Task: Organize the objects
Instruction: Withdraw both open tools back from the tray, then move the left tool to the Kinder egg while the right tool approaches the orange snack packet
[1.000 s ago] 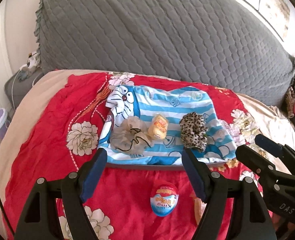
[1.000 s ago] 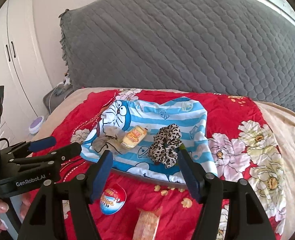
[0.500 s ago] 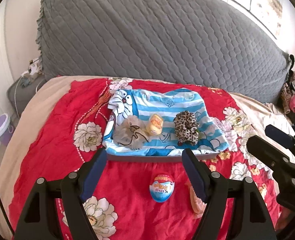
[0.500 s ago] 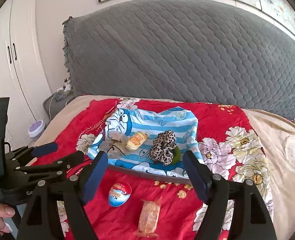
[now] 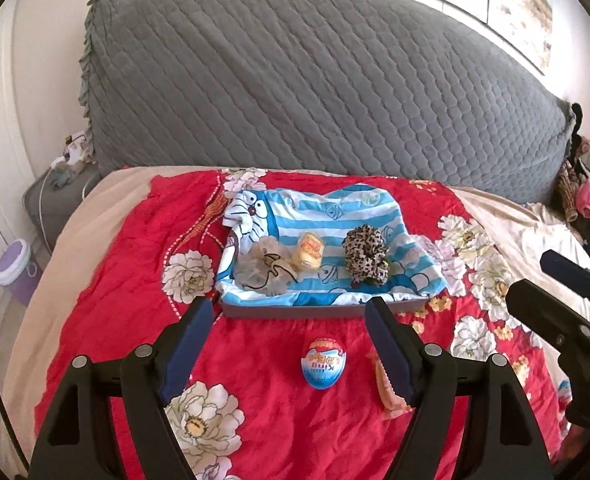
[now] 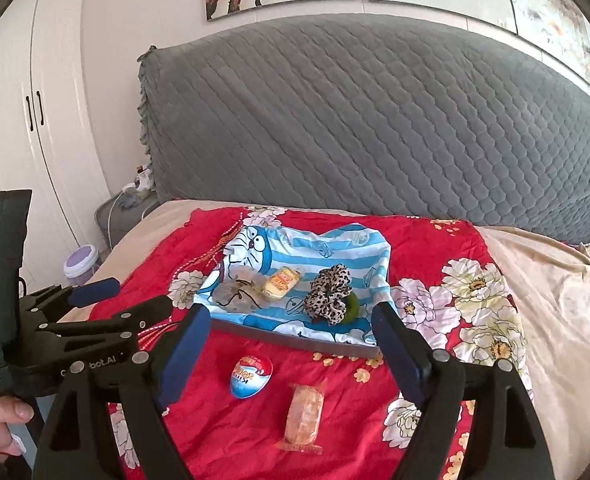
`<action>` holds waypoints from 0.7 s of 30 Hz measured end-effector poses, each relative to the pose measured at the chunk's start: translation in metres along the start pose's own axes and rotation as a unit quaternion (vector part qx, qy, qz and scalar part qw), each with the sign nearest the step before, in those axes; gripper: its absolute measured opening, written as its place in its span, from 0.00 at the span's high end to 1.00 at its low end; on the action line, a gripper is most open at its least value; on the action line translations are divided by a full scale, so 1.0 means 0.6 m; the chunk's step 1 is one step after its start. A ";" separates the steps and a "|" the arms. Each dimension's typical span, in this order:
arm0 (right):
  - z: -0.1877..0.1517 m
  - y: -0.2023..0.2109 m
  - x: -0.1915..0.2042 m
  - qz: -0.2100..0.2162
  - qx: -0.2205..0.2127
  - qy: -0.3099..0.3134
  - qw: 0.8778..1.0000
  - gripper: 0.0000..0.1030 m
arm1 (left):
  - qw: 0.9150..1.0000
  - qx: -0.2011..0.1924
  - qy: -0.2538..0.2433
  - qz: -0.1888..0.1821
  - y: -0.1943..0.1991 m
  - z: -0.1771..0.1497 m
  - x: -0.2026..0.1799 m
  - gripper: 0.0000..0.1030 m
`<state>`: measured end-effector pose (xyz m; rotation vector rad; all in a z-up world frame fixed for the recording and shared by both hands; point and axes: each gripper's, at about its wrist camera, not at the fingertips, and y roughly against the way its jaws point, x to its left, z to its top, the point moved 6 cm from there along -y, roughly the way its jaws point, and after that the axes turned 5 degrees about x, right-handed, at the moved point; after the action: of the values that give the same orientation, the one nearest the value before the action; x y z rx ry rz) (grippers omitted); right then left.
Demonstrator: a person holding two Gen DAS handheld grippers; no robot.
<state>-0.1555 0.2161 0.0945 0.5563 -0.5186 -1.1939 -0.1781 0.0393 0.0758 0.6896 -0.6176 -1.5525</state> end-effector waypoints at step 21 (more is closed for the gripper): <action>-0.036 0.045 0.022 -0.002 0.003 0.007 1.000 0.18 | 0.999 0.039 -0.013 -0.025 0.015 -0.063 -0.025 0.19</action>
<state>-0.1189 0.2136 0.0969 0.5713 -0.5101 -1.1922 -0.1435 0.0538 0.0582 0.7492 -0.6876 -1.5936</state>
